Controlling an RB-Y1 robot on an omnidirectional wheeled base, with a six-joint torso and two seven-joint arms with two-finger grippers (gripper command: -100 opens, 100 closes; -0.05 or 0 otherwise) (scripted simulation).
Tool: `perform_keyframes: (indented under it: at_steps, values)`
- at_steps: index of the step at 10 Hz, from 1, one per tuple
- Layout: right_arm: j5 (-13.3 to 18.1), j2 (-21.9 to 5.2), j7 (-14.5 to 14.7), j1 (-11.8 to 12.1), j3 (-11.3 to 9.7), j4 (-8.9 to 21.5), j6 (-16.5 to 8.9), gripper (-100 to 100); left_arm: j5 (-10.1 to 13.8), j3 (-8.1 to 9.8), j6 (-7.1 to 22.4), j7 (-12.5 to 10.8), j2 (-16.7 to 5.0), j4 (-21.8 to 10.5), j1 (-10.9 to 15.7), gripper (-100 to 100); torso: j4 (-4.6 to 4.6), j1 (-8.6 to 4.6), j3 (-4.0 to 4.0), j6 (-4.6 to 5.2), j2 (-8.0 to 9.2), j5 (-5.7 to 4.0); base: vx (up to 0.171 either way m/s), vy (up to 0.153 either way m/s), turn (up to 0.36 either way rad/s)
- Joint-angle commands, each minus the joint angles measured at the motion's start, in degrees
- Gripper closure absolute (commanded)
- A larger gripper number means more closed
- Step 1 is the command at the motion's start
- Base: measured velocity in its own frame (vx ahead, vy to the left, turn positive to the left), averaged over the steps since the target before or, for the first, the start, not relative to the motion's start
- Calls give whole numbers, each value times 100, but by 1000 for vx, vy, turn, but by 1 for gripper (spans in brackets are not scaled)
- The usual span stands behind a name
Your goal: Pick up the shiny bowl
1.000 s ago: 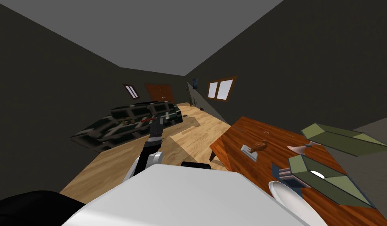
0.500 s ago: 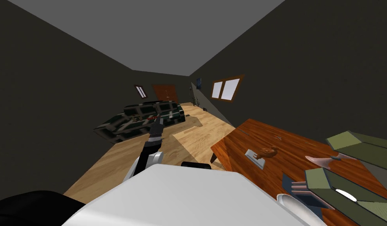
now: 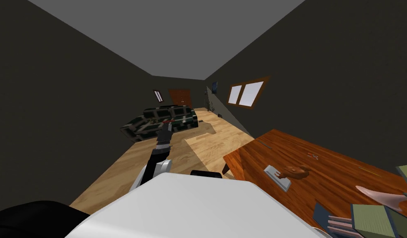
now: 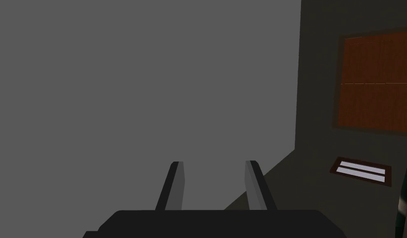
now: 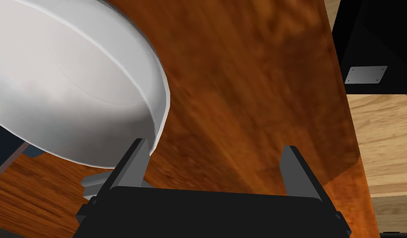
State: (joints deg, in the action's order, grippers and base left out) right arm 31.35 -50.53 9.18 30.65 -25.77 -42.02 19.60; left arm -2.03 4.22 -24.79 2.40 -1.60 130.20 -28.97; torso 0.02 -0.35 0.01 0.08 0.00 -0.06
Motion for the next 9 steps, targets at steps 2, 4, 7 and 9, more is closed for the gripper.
perform_keyframes:
  at_steps: [2, 4, 7, 9]
  values:
    - [41, 5, -1, -23, -88, 272, 43, -100, 0, 0, 0, 0, 0, 0, 0, 0, 0, 2, -1, 0, -2, 0, -8, -55, 113]
    - [100, 65, -32, -7, -259, 595, 86, -100, 0, 0, 0, 0, 0, 0, 0, 0, -1, 10, -3, 0, -5, 2, -9, -65, 211]
    - [118, 121, -48, -5, -326, 698, 108, -100, 0, 0, 0, 0, 0, 0, -1, 0, -1, 11, -3, 3, -6, 1, -6, -45, 53]
    - [115, 116, -45, -11, -313, 686, 99, 0, 0, 0, 0, 0, 0, 0, -1, 0, -1, 22, -4, 4, -8, 4, -1, -7, 5]
